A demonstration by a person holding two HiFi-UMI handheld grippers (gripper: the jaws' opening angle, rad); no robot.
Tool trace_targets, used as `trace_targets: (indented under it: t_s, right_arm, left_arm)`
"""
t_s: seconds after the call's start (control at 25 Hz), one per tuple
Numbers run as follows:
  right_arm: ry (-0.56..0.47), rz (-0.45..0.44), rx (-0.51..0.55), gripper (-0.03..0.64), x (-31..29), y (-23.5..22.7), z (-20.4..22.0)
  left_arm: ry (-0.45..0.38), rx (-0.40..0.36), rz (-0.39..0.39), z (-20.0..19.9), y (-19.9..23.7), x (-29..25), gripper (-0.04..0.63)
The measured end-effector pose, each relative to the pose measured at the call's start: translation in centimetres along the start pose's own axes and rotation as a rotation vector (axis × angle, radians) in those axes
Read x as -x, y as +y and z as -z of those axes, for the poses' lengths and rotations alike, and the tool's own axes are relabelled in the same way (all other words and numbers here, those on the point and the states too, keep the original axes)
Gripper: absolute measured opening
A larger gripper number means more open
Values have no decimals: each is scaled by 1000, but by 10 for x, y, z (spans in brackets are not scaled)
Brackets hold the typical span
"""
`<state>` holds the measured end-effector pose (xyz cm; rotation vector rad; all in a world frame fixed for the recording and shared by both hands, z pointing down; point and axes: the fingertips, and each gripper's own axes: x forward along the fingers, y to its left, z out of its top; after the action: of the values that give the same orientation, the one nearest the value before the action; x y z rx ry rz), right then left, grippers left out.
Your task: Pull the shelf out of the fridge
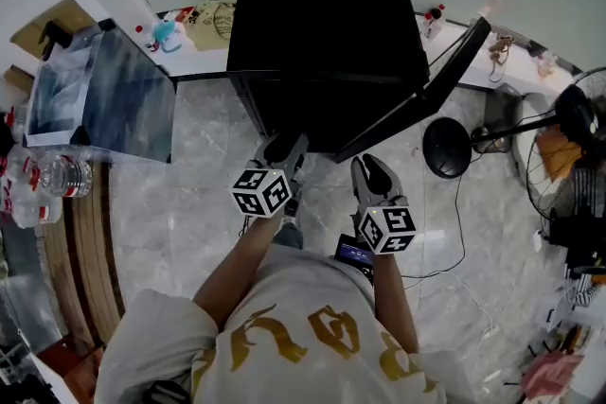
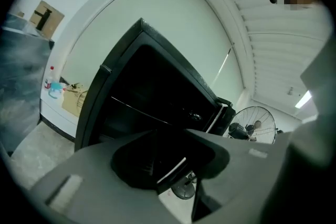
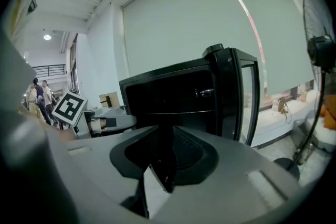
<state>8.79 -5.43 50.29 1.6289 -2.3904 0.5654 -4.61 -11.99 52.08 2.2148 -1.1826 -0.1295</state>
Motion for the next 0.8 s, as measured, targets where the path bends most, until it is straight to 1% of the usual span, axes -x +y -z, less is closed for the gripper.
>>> trace_targets:
  t_s: [0.2,0.48,0.68,0.8]
  right_arm:
    - [-8,38,25,98,-21,1,-15]
    - [4,63,44,98,-35,-1,-20]
    - [18,31,45,97,-48,-6,-22]
    - [30,-1,49,97,-59,-9,-21]
  left_arm:
    - [36,79,69,4,11,-27,127]
    - [48,185,89,4,23,-51,127]
    - [27,256,73,2,27,-66,127]
    - [6,302,98,1,27,-78,129]
